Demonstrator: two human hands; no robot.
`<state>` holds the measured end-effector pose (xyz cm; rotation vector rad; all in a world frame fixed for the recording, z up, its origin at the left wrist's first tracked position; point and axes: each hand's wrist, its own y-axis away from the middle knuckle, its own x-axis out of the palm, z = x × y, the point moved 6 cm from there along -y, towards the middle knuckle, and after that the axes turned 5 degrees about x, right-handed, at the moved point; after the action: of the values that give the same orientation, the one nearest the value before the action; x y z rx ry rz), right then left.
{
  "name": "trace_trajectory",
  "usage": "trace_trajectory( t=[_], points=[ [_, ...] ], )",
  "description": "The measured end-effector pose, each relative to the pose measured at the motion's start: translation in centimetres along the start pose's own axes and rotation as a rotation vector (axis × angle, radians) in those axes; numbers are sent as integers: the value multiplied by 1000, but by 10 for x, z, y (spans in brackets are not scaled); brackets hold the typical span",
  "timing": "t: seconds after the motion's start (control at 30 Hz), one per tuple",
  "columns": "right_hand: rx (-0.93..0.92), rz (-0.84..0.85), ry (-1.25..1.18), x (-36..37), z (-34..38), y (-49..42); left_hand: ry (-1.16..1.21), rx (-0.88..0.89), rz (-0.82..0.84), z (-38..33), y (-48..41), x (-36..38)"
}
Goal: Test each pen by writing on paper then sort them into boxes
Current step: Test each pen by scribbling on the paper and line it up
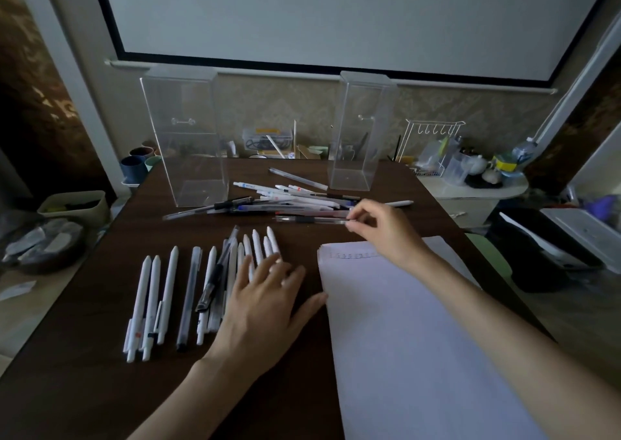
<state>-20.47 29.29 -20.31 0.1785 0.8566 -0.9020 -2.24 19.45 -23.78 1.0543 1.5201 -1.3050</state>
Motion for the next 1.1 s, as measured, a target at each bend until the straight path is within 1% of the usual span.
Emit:
trace_trajectory(
  t=[0.1, 0.17, 0.23, 0.33, 0.43, 0.5, 0.53, 0.63, 0.67, 0.87, 0.93, 1.1],
  points=[
    [18, 44, -102, -23, -16, 23, -21, -34, -145, 1, -7, -8],
    [18, 65, -166, -36, -22, 35, -28, 7, -239, -8, -16, -15],
    [27, 97, -241, -44, -28, 42, -40, 65, -282, -20, -29, -18],
    [72, 114, -450, -51, -38, 48, -5, 83, -262, -37, -53, -13],
    [112, 39, -750, -56, -48, 49, 160, 67, -232, -52, -69, -1],
    [128, 48, -923, -52, -52, 50, 243, 87, -203, -64, -74, 8],
    [127, 89, -927, -48, -54, 51, 281, 123, -187, -71, -76, 13],
    [105, 251, -736, -31, -47, 58, 367, 168, -84, -79, -78, 21],
    [100, 281, -704, -27, -46, 60, 377, 171, -56, -79, -79, 24],
    [83, 302, -706, -27, -47, 60, 388, 224, -70, -79, -75, 20],
    [70, 304, -717, -27, -46, 59, 340, 221, -92, -76, -74, 19],
    [76, 289, -765, -24, -52, 57, 239, 125, -90, -71, -76, 22]
  ],
)
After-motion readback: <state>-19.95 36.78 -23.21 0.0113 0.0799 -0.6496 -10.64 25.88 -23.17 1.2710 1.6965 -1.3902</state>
